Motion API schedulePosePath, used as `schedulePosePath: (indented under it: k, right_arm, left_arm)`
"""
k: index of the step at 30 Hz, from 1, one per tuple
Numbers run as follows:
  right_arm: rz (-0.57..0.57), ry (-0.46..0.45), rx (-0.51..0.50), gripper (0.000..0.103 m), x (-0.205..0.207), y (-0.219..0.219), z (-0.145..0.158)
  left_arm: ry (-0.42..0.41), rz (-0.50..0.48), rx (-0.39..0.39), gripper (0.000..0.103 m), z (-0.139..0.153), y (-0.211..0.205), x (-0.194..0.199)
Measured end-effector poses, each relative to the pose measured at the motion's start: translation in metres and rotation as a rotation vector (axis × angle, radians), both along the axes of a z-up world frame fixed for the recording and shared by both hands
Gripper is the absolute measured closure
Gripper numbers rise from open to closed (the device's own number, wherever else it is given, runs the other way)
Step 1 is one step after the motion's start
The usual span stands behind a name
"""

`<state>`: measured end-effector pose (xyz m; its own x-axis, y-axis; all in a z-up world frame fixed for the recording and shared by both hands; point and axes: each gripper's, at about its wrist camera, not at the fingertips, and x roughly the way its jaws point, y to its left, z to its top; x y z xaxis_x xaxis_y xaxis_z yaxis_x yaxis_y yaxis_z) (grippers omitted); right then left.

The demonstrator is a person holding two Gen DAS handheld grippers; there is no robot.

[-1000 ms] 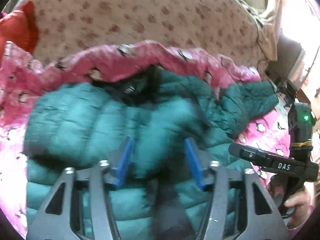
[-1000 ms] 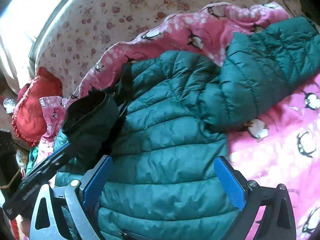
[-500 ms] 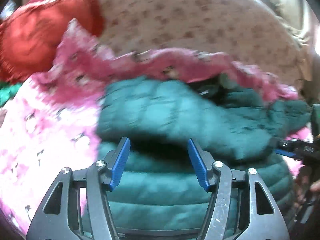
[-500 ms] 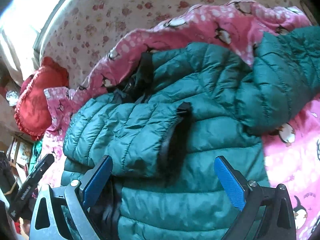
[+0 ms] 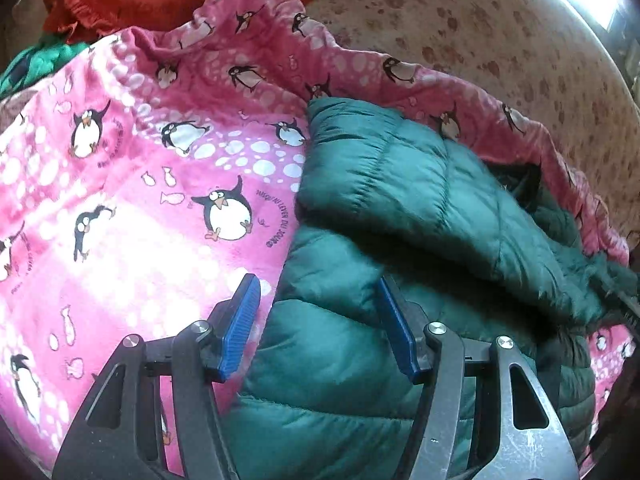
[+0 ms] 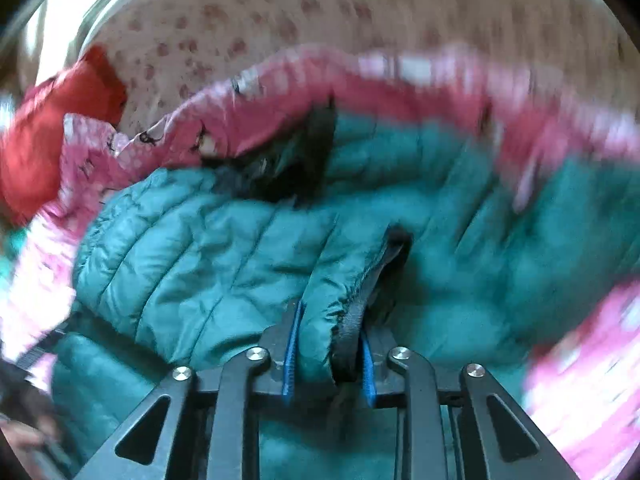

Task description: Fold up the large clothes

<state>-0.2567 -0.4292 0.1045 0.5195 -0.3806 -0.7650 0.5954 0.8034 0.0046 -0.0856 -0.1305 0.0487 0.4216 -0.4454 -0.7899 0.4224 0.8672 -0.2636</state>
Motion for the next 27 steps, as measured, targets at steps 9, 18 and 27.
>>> schedulePosePath:
  k: [9,18,27]
  right_arm:
    - [-0.047,0.029,-0.254,0.088,0.013,-0.027,0.019]
    - [-0.262,0.173,-0.132,0.103,0.001,-0.083,-0.051]
    - [-0.165,-0.129,0.323,0.076,-0.046,-0.092,-0.019]
  left_arm:
    - [0.008,0.022,-0.028,0.038,-0.006,0.002,0.004]
    - [0.017,0.026,-0.046,0.03,-0.011,0.003,0.009]
    - [0.014,0.032,-0.048,0.028,-0.012,0.003,0.009]
